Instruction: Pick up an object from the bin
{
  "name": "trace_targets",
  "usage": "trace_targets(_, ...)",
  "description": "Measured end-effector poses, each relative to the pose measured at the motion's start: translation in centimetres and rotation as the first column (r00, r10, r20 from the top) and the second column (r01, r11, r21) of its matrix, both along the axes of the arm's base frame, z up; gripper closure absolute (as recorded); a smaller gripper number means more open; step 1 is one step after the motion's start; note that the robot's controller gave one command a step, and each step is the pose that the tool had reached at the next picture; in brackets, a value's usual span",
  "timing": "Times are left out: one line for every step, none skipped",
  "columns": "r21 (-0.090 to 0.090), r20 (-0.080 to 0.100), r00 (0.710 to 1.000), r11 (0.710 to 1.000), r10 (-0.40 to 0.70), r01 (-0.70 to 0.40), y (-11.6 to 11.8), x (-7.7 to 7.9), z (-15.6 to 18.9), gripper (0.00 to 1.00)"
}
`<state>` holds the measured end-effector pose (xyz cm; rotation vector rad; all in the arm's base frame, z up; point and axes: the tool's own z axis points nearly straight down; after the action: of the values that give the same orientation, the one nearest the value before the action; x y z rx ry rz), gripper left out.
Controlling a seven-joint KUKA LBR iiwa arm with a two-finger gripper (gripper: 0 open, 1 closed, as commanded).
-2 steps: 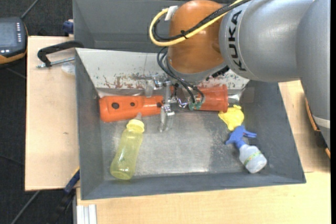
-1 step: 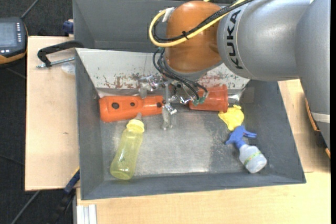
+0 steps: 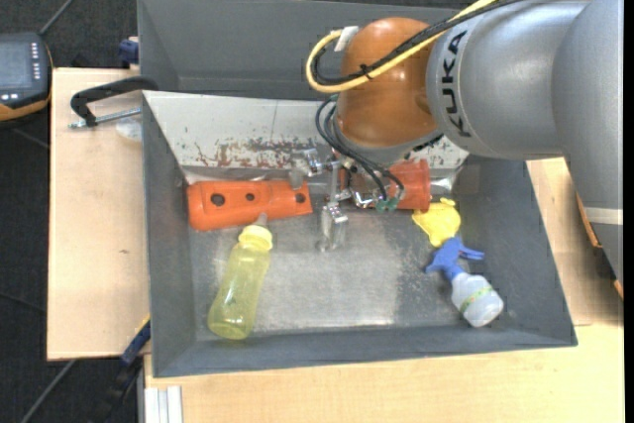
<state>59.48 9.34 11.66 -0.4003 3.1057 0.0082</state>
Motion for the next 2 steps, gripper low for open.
trace_targets(-0.001, 0.005, 1.0, 1.0, 0.008, -0.008, -1.5, 0.5, -1.1, 0.0)
trace_targets(0.004, 0.001, 0.981, 0.981, -0.194, 0.194, -1.1, 0.1, -3.1, 0.0)
